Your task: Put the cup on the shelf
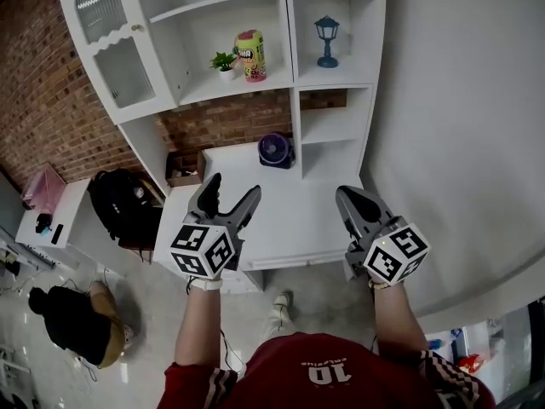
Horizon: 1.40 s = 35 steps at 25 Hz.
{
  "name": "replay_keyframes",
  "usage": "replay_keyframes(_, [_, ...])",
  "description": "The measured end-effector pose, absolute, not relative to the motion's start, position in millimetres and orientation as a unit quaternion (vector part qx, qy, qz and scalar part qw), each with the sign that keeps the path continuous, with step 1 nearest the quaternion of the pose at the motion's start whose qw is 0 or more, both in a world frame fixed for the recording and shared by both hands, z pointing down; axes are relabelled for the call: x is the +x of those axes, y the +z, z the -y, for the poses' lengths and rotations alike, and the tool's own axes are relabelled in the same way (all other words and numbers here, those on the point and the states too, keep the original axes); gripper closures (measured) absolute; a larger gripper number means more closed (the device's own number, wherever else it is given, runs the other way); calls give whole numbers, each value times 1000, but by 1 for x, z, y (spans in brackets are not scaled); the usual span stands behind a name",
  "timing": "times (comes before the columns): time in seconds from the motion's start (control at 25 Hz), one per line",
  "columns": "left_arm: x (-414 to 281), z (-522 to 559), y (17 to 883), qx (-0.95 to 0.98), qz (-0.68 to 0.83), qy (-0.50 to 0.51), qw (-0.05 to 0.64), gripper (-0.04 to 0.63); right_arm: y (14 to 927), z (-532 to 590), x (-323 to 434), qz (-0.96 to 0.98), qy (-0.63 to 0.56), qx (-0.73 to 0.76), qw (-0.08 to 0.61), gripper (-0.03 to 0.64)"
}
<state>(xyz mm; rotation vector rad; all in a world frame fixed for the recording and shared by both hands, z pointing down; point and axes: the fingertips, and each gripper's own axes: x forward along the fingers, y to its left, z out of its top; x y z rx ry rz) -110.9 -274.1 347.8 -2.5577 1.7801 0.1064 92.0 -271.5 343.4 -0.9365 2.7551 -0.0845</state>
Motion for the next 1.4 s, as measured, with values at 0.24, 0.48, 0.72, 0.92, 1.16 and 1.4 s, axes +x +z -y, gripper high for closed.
replay_keyframes(0.24, [-87, 203, 348, -807, -587, 52, 12, 209, 340, 230, 120, -937, -21, -329, 118, 612])
replay_keyframes(0.48, [-70, 146, 348, -810, -584, 36, 29, 209, 346, 205, 127, -931, -33, -334, 141, 612])
replay_keyframes(0.72, [-58, 124, 366, -828, -560, 17, 16, 219, 339, 172, 127, -930, -24, -333, 153, 612])
replay_keyframes(0.92, [-75, 103, 354, -827, -560, 28, 23, 221, 325, 148, 130, -920, -5, -364, 143, 612])
replay_keyframes(1.16, [-131, 49, 349, -805, -591, 14, 51, 252, 327, 104, 89, -917, -1, -380, 123, 612])
replay_keyframes(1.4, [-169, -7, 356, -794, -605, 26, 54, 290, 331, 48, 45, -921, 8, -376, 103, 612])
